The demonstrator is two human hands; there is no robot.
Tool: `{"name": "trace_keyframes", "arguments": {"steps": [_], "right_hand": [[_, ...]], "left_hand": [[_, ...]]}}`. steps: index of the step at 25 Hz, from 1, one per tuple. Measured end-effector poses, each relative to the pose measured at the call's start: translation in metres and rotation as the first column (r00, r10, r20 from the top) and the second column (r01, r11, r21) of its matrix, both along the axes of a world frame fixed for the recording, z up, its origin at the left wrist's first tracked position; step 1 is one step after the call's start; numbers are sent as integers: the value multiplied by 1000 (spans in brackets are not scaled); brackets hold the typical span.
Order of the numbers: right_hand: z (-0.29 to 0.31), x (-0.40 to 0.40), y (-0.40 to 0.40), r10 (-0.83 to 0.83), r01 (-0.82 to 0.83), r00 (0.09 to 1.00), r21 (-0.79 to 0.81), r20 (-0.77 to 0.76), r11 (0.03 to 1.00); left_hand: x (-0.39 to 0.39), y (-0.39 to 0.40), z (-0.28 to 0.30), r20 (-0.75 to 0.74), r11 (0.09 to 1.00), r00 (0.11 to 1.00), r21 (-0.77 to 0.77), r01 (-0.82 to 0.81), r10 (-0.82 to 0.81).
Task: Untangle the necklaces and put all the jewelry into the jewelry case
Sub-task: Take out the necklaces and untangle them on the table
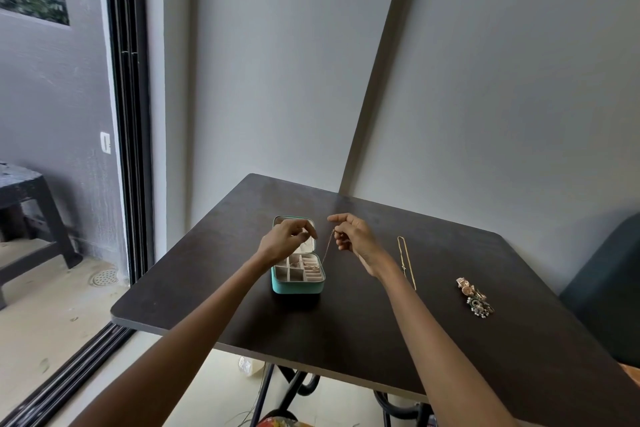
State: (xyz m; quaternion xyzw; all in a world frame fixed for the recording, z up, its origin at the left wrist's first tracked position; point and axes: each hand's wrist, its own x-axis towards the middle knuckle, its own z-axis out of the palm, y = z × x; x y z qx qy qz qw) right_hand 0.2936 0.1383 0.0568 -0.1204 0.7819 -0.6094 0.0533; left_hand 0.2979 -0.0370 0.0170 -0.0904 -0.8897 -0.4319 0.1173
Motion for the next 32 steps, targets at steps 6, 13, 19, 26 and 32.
{"name": "trace_keyframes", "arguments": {"steps": [6,13,19,26,32], "right_hand": [[3,0,-6,-22,22,1000,-8,3,1000],[7,-1,-3,3,-3,1000,38,-16,999],[8,0,-4,10,-9,1000,53,-27,999],[-1,-3,-5,-37,41,993,34,-110,999],[-4,-7,3,-53,46,992,-65,-113,997]], "left_hand": [[0,13,-4,-41,936,986,310,167,-163],[-2,22,-9,-142,889,979,416,193,-146],[6,22,1,-66,776,986,610,161,-153],[12,21,1,15,748,986,654,114,-164],[15,14,-5,83,848,969,506,159,-232]]}}
